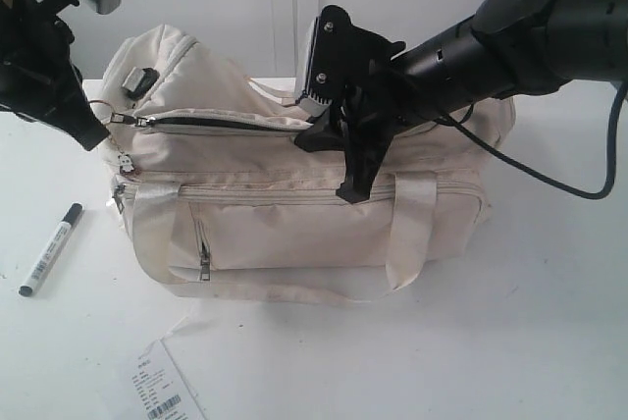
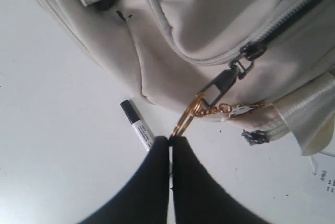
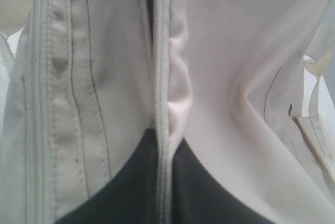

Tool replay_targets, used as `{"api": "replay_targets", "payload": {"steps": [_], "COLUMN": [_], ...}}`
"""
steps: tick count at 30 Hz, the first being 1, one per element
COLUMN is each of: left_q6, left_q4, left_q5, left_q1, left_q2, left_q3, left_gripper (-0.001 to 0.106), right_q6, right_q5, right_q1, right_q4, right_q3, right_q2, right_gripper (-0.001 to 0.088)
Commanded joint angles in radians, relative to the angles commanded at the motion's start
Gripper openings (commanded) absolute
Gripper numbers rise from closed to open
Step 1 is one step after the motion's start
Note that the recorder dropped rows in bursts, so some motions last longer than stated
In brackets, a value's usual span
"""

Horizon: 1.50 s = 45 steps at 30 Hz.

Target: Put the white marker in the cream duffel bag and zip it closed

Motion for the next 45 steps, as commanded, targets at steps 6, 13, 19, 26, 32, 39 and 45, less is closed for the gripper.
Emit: {"api": "replay_targets", "payload": {"steps": [6, 13, 19, 26, 32, 39, 45], "left_q6": [0.004, 0.011, 0.024, 0.024, 0.017, 0.002, 0.006], "left_q4": [0.004, 0.021, 0.023, 0.053, 0.088, 0.067, 0.064], "left_q5": [0.004, 0.007, -0.005, -0.035, -0.025, -0.045, -0.063], "left_q1": [-0.001, -0.001, -0.001, -0.001, 0.001, 0.069, 0.069], "left_q2": [0.000, 0.000, 0.000, 0.000, 0.000, 0.000, 0.000], "left_q3": [0.000, 0.000, 0.018, 0.034, 0.034, 0.034, 0.040], "left_gripper": [0.000, 0.000, 0.000, 0.000, 0.000, 0.000, 0.000], "right_q6": [0.000, 0.000, 0.000, 0.002, 0.002, 0.011, 0.011], "right_q5": [0.000, 0.000, 0.000, 0.000, 0.000, 0.000, 0.000], "right_q1": [0.000, 0.000, 0.000, 0.000, 0.000, 0.000, 0.000], "right_q4": [0.000, 0.000, 0.000, 0.000, 0.000, -0.040, -0.040], "right_q3": [0.000, 0.000, 0.000, 0.000, 0.000, 0.000, 0.000], "right_q2": [0.000, 0.000, 0.000, 0.000, 0.000, 0.000, 0.000], "right_gripper": [0.0000, 0.0000, 0.0000, 0.0000, 0.0000, 0.0000, 0.0000]}}
